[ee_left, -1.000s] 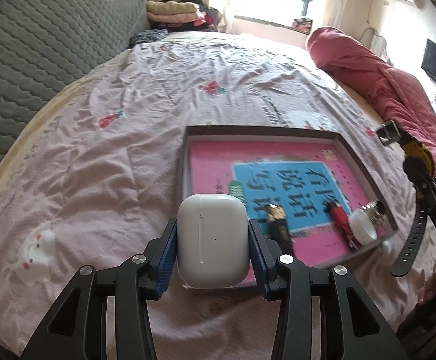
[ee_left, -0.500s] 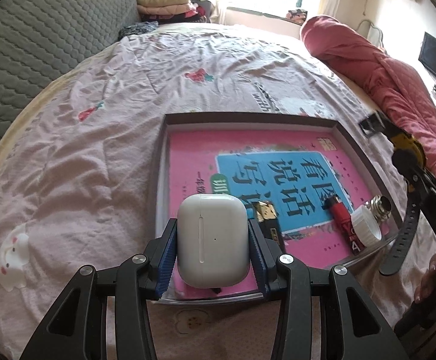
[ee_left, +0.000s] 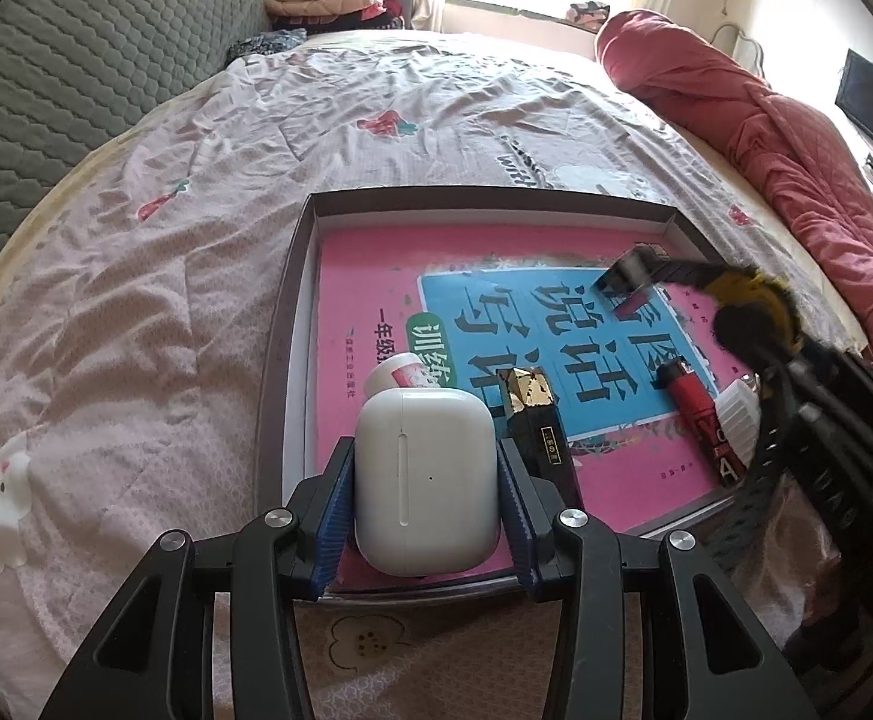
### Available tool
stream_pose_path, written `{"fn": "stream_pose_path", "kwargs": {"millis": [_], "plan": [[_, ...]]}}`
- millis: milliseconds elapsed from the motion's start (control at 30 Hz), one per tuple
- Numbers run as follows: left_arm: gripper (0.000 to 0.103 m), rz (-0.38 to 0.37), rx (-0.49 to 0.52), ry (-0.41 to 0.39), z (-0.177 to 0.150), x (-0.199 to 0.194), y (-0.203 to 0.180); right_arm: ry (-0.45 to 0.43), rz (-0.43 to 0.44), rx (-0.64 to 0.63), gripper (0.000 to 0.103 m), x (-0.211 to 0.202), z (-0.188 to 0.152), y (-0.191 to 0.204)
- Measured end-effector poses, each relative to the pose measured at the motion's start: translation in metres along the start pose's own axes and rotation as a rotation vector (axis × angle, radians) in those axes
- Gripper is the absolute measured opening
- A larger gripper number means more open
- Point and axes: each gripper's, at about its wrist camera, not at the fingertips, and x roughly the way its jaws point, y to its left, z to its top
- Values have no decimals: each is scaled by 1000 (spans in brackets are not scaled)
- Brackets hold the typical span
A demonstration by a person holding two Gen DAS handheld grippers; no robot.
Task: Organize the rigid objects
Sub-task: 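Lower the earbud case into the tray with left tool while right tool lowers the watch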
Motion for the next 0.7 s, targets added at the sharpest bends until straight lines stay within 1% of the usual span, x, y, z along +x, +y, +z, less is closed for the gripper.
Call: {"fn": "stream_pose_path", "kwargs": {"millis": [100,267,400,667,700], "plan": [[46,2,5,1,-2,1,0,22,-14,-47,25,6,-5,10],[46,2,12,6,-3,2,-1,37,-23,-86,25,9,-7,20],[46,1,13,12,-5,2,-2,67,-37,-135,26,13,-9,27],[46,1,17,18,-5,3,-1,133,-124,-302,26,21,-9,48],[46,1,14,17,-5,4,-1,131,-131,-318,26,22,-9,50]]}}
